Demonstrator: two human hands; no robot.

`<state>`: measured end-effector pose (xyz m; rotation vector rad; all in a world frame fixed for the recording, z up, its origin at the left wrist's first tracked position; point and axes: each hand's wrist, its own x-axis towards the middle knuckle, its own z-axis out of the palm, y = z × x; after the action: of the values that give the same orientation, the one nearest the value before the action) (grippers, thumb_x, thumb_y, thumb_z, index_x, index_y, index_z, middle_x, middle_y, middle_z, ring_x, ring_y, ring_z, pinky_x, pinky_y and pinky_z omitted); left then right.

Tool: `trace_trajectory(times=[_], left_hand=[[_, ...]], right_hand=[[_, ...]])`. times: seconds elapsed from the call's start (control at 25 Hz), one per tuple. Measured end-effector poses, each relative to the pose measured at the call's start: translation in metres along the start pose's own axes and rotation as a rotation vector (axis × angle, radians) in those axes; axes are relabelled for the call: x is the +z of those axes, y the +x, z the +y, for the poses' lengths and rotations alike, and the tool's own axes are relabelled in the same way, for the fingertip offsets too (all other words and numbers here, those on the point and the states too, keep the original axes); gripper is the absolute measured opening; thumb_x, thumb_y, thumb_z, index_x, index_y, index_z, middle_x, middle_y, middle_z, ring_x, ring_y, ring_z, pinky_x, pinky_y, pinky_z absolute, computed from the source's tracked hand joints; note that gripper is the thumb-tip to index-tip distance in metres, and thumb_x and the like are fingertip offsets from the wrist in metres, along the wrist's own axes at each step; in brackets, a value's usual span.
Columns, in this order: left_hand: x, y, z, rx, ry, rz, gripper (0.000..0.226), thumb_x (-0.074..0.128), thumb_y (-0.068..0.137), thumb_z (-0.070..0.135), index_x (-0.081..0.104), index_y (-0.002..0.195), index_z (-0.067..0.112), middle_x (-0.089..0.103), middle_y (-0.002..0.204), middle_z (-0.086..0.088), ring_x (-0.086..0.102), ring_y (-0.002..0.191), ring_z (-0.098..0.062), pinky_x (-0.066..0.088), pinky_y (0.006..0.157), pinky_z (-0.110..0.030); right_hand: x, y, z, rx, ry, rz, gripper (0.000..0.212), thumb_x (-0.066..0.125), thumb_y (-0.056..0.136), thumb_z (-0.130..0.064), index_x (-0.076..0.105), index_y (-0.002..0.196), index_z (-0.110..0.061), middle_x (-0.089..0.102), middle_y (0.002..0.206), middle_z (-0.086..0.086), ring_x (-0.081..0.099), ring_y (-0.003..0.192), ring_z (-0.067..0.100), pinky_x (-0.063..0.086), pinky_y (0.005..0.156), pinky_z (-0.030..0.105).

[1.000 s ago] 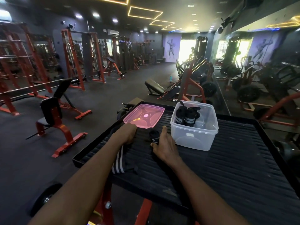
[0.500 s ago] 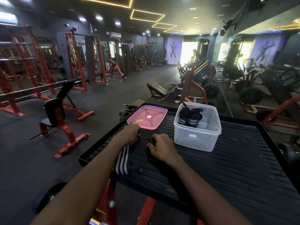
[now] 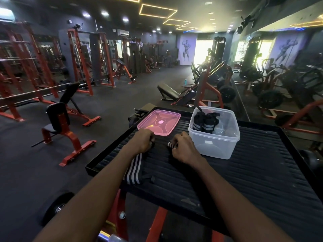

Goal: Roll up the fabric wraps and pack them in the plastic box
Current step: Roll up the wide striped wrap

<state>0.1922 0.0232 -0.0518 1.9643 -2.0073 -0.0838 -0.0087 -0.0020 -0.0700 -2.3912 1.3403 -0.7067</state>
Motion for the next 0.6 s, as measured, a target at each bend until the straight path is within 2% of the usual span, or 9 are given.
trace_trajectory(times=[0.12, 0.28, 0.4, 0.44, 0.48, 0.6], left_hand=[[-0.002, 0.000, 0.001, -0.013, -0.038, 0.009, 0.016, 0.060, 0.082, -0.008, 0.070, 0.084, 0.005, 0.068, 0.090, -0.009, 0.063, 0.086, -0.022, 0.056, 0.079, -0.034], [-0.008, 0.005, 0.001, -0.073, -0.159, 0.086, 0.021, 0.060, 0.080, -0.009, 0.073, 0.085, 0.006, 0.072, 0.089, -0.005, 0.067, 0.085, -0.019, 0.055, 0.077, -0.026], [-0.020, 0.009, 0.009, -0.144, -0.302, 0.139, 0.027, 0.057, 0.080, -0.010, 0.076, 0.086, 0.009, 0.071, 0.082, 0.001, 0.064, 0.074, -0.009, 0.045, 0.065, -0.004], [-0.022, 0.011, 0.012, -0.156, -0.348, 0.154, 0.028, 0.057, 0.080, -0.009, 0.077, 0.086, 0.010, 0.071, 0.081, 0.003, 0.063, 0.073, -0.007, 0.043, 0.063, -0.002], [-0.023, 0.014, 0.015, -0.163, -0.393, 0.164, 0.027, 0.059, 0.080, -0.007, 0.078, 0.087, 0.011, 0.072, 0.082, 0.002, 0.064, 0.074, -0.008, 0.045, 0.066, -0.005], [-0.023, 0.018, 0.020, -0.214, -0.625, 0.151, 0.016, 0.074, 0.076, -0.003, 0.076, 0.089, 0.006, 0.076, 0.090, -0.011, 0.070, 0.084, -0.021, 0.057, 0.086, -0.032]], right_hand=[[-0.002, -0.003, 0.004, 0.057, -0.047, -0.090, 0.019, 0.062, 0.078, -0.013, 0.063, 0.096, -0.015, 0.046, 0.108, 0.003, 0.054, 0.098, 0.024, 0.047, 0.084, 0.032], [-0.006, 0.001, -0.010, -0.032, -0.031, 0.058, 0.016, 0.060, 0.079, -0.020, 0.069, 0.091, -0.014, 0.054, 0.098, 0.005, 0.054, 0.090, 0.022, 0.044, 0.077, 0.030], [-0.003, 0.010, -0.027, -0.062, 0.177, 0.133, 0.019, 0.063, 0.081, -0.010, 0.072, 0.097, -0.011, 0.065, 0.096, 0.007, 0.061, 0.088, 0.020, 0.053, 0.083, 0.034], [-0.001, 0.012, -0.031, -0.034, 0.266, 0.135, 0.021, 0.066, 0.081, -0.009, 0.072, 0.101, -0.012, 0.069, 0.097, 0.006, 0.064, 0.088, 0.020, 0.055, 0.085, 0.035], [0.000, 0.013, -0.034, 0.006, 0.340, 0.121, 0.025, 0.069, 0.082, -0.010, 0.071, 0.107, -0.014, 0.071, 0.100, 0.005, 0.067, 0.090, 0.019, 0.056, 0.087, 0.034], [0.008, 0.013, -0.032, 0.063, 0.472, 0.044, 0.043, 0.076, 0.081, -0.018, 0.066, 0.122, -0.024, 0.070, 0.115, -0.001, 0.066, 0.104, 0.014, 0.052, 0.093, 0.030]])
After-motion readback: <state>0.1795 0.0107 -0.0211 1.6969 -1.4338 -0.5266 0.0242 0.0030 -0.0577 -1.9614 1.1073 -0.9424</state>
